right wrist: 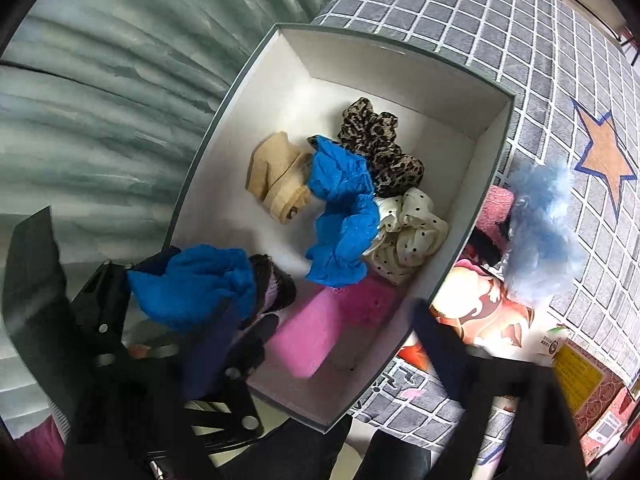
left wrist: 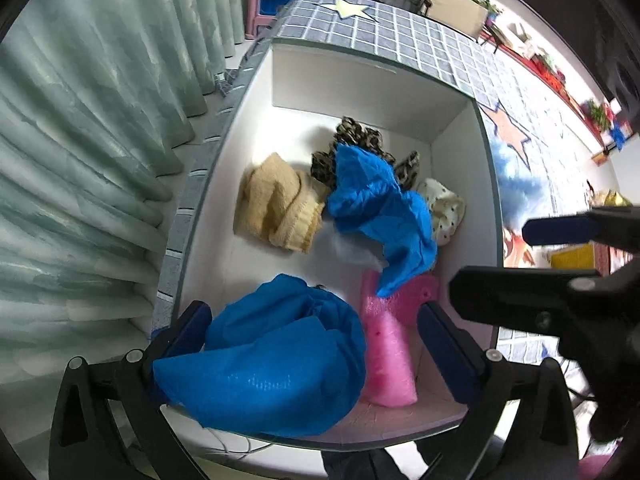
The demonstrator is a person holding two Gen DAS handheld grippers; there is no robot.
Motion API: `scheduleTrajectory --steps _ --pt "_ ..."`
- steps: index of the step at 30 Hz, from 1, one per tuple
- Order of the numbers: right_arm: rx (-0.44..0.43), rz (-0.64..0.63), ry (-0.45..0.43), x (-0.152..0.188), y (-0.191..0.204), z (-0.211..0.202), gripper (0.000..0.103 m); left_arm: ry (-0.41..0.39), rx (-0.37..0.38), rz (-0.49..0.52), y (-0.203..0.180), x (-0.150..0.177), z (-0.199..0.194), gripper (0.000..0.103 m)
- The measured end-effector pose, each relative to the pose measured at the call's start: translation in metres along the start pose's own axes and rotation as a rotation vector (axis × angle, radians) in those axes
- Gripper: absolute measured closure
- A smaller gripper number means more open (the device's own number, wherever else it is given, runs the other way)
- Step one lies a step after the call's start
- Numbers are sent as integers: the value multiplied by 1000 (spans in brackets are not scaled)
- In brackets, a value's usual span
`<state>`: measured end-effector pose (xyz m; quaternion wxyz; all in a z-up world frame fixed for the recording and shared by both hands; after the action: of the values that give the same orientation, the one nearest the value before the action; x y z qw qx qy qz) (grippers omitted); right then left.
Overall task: Organize soft objects
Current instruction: 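Open left gripper to drop blue glove while right gripper releases pink sponge into box, then move both grippers toward the light blue fluffy toy and pink knit slipper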
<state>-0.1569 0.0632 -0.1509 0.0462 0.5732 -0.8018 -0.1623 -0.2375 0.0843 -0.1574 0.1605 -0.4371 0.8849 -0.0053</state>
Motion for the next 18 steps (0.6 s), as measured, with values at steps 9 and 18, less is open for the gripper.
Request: scheduleTrajectory --steps 9,18 --pt "0 6 -24 -6 -9 -26 1 22 31 3 -8 -9 -3 0" --pt "12 61 -37 -10 -62 -89 1 -4 62 96 -47 -31 -19 0"
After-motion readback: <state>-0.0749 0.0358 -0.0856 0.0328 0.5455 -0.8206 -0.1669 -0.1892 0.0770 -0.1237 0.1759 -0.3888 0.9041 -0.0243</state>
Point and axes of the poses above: each gripper's, at about its wrist camera, not at the fingertips, and z roughly the way its jaws point, y to its left, x to its underside, the point moved 9 cm from there along z, roughly the way its jaws point, and after that the axes turned 2 degrees about -z, right-handed, at the moved point
